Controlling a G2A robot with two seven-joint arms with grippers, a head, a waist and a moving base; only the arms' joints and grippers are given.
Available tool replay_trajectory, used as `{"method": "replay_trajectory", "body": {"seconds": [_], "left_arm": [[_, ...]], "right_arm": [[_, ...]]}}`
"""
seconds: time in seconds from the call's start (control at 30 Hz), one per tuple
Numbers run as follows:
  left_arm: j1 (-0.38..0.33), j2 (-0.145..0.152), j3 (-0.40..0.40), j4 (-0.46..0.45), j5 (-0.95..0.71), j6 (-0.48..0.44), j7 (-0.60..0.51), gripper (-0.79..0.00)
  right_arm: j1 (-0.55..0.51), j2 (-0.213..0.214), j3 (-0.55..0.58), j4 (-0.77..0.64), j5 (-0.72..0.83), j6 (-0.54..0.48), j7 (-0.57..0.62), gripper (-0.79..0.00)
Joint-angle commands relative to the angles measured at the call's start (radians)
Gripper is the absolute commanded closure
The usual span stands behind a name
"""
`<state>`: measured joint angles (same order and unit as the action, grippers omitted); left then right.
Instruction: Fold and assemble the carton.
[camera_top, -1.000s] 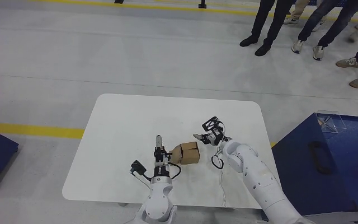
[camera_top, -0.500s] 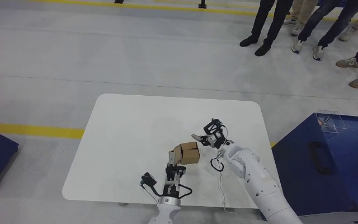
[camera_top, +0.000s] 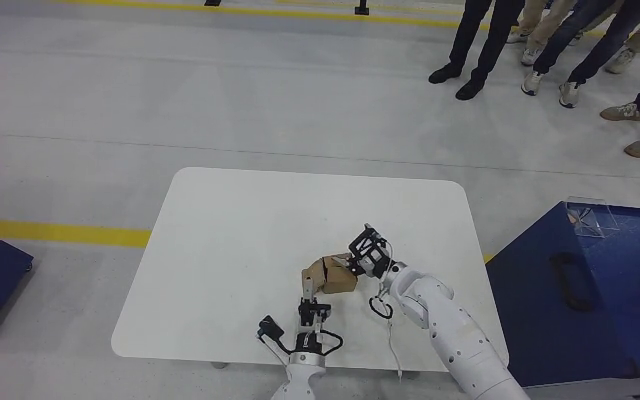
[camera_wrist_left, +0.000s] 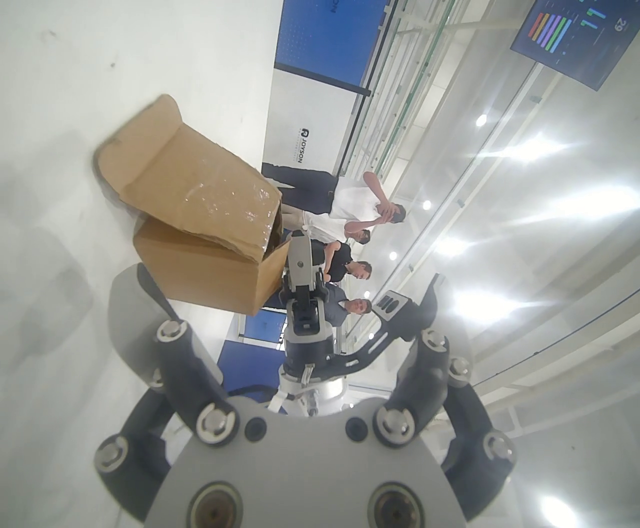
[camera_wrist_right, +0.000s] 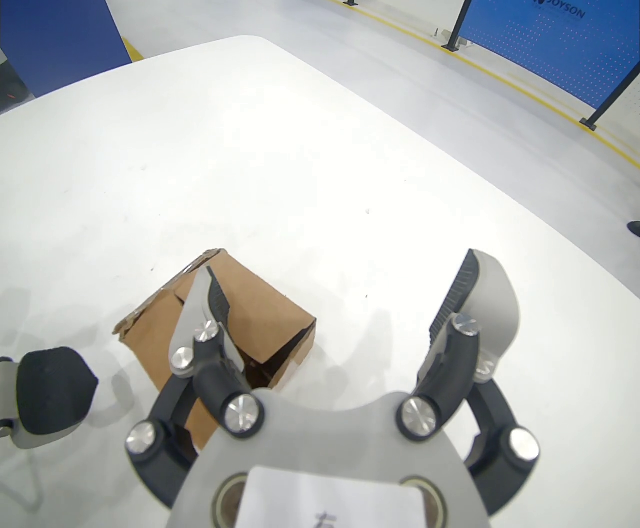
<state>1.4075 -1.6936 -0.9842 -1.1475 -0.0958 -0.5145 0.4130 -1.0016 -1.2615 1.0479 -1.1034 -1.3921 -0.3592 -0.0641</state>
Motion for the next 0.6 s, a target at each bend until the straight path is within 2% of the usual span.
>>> {"method": "replay_trajectory", "body": {"seconds": [0.0,0.1,0.23,0.4,0.57], "left_arm": [[-0.017,-0.004,0.008,0.029,-0.001,-0.015,0.013,-0.785],[-0.041,-0.011,0.013,0.064,-0.005,-0.039,0.044,-0.785],[-0.06,-0.016,0.026,0.091,-0.042,-0.074,0.022,-0.785],[-0.079,-0.021,0.029,0.106,-0.091,-0.079,-0.033,-0.785],[-0.112,-0.03,0.011,0.144,-0.104,-0.078,-0.004,-0.785]], "right_arm": [[0.002,-0.001,-0.002,0.002,-0.004,0.001,0.003,-0.785],[0.003,-0.002,-0.007,0.003,-0.016,0.006,0.01,-0.785],[0.002,-0.004,-0.015,0.003,-0.035,0.015,0.018,-0.785],[0.002,-0.007,-0.023,0.0,-0.05,0.022,0.024,-0.785],[0.001,-0.009,-0.023,-0.003,-0.058,0.025,0.027,-0.785]]}}
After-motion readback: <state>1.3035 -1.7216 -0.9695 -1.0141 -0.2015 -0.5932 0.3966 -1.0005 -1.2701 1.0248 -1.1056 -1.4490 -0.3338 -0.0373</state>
